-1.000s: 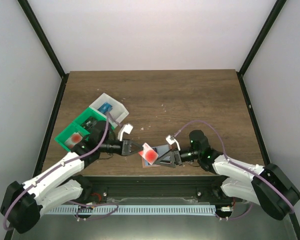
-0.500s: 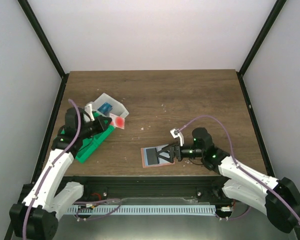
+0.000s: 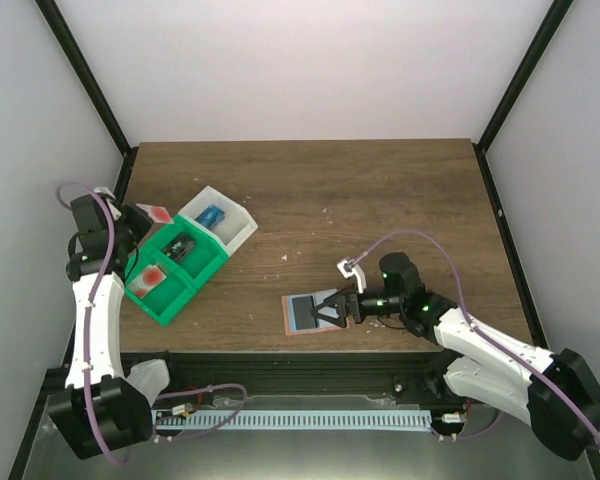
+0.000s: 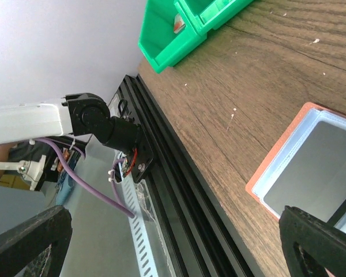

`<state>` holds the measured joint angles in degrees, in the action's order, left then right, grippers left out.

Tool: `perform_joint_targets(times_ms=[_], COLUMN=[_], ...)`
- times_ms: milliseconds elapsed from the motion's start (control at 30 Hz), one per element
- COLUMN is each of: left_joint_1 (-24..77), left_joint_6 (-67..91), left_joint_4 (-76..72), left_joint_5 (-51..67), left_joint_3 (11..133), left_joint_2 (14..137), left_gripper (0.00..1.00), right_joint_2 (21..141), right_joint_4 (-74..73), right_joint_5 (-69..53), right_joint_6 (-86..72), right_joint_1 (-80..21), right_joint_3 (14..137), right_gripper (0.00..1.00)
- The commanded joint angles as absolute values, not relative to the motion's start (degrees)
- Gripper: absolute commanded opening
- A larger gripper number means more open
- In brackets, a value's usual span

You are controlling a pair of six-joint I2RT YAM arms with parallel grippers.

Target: Take the credit cards out of the card holder

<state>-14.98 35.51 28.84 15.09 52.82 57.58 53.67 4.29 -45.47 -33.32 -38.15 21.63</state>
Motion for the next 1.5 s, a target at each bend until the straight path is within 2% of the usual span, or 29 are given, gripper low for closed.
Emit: perform_joint_targets(times_ms=[0,200,433,967,1100,1467], left_joint_1=[-15.9,-15.9,-16.4,-16.9,-16.9,-16.9], left_joint_6=[38.7,39.3,38.6,38.3,42.2,41.8], left_joint_4=[31.2,30.0,27.0,29.6,30.6,23.3], left_joint_5=[6.6,-2.2,-2.6,-9.2,-11.0,-5.6], left_joint_3=[54.1,47.9,40.9,37.6,37.4,32.5], left_joint_2=[58.1,53.1,51.1,48.8,48.9,54.1], left_gripper=[0.0,0.0,0.0,0.0,0.0,0.0], right_joint_2=[56.1,55.9,56.4,58.1,58.3,60.4], right_joint_4=[1.8,1.0,-2.2,-2.0,-1.9,-0.4], right_joint_5=[-46.9,-49.4,-46.4,-48.5,-48.4,-48.7], right_joint_6=[-29.3,-28.0,-24.5,-24.9,-24.9,-25.8], right_joint_1=[-38.6,-38.5,-38.5,-38.5,-38.5,-38.5], right_joint_3=[26.4,25.7,27.0,26.9,27.0,26.3], right_gripper=[1.0,1.0,1.0,1.0,1.0,1.0])
